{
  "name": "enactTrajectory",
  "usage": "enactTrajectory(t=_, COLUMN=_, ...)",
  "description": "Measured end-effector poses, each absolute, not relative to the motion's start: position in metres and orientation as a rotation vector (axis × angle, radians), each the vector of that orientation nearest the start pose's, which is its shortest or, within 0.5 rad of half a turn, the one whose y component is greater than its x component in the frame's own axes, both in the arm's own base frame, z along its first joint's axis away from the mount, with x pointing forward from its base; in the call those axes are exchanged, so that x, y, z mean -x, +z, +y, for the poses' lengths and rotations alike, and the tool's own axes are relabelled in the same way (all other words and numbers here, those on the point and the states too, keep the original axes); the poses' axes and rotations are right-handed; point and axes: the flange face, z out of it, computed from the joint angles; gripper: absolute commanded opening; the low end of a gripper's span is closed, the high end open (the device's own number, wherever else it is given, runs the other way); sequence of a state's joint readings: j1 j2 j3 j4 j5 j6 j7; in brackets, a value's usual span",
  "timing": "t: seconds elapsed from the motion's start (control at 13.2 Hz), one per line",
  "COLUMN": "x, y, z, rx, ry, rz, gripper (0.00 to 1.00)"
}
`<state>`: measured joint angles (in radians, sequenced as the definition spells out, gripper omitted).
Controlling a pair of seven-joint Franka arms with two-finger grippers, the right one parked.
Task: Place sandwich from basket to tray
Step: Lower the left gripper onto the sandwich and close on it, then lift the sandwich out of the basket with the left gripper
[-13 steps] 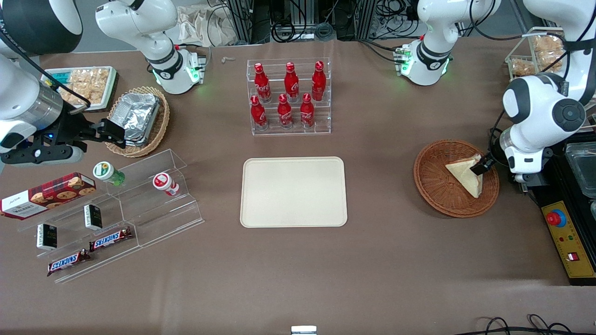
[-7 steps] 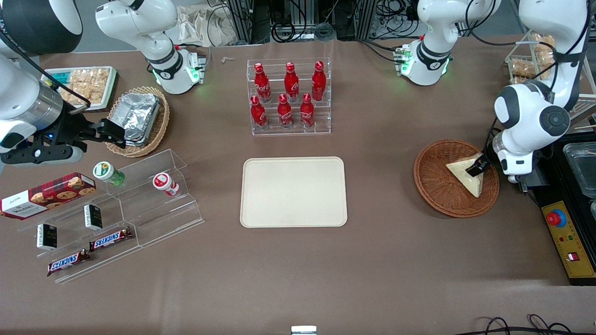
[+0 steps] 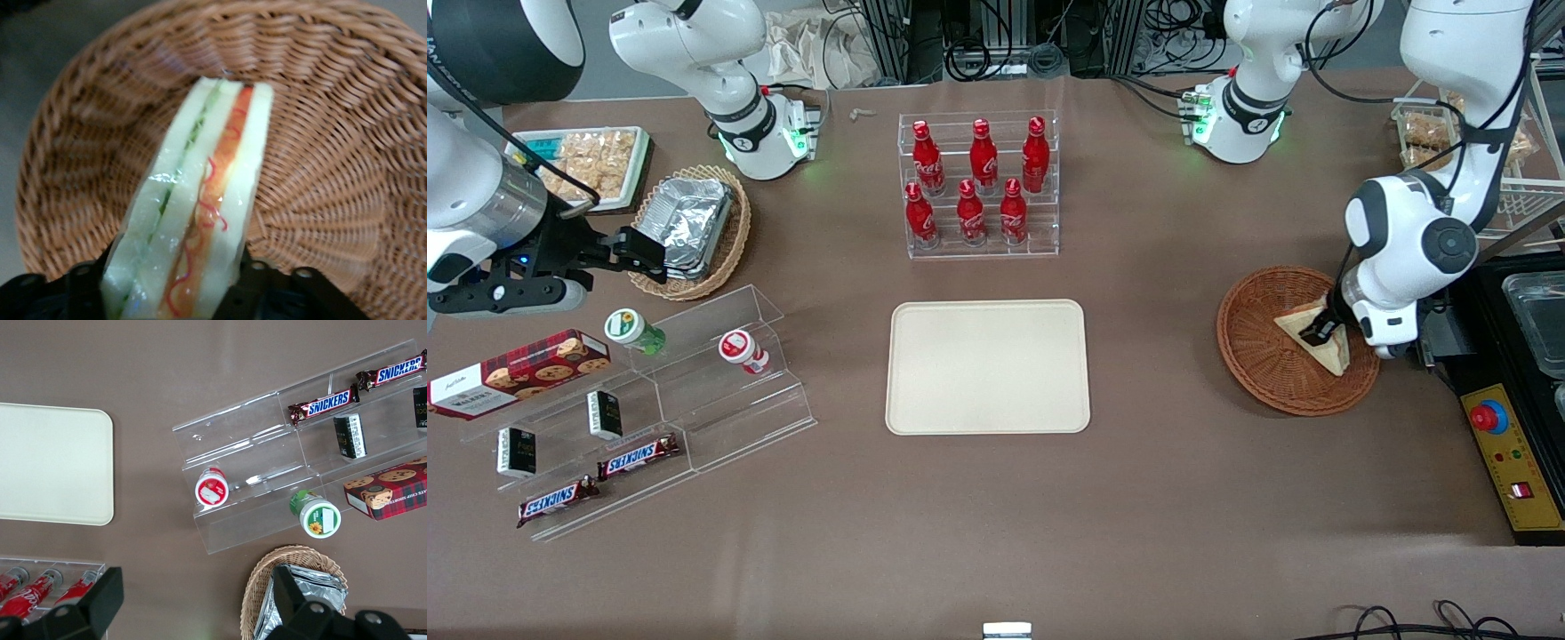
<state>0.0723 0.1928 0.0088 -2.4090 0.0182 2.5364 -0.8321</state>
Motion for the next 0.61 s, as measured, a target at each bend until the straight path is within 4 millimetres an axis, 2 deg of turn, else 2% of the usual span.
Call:
enactTrajectory(t=0.08, x=-0.491, y=0.229, z=0.035, rx=2.800, ry=0.083, rz=-1.350, gripper=0.00)
enactTrajectory(t=0.45, x=-0.494, y=0.235, z=0.031, rx=2.812, ry=0.065, rz=-1.337, gripper=0.00)
enactTrajectory(t=0.61, x=-0.501, y=0.252, z=0.031, rx=2.809, ry=0.099, rz=-1.317, gripper=0.00)
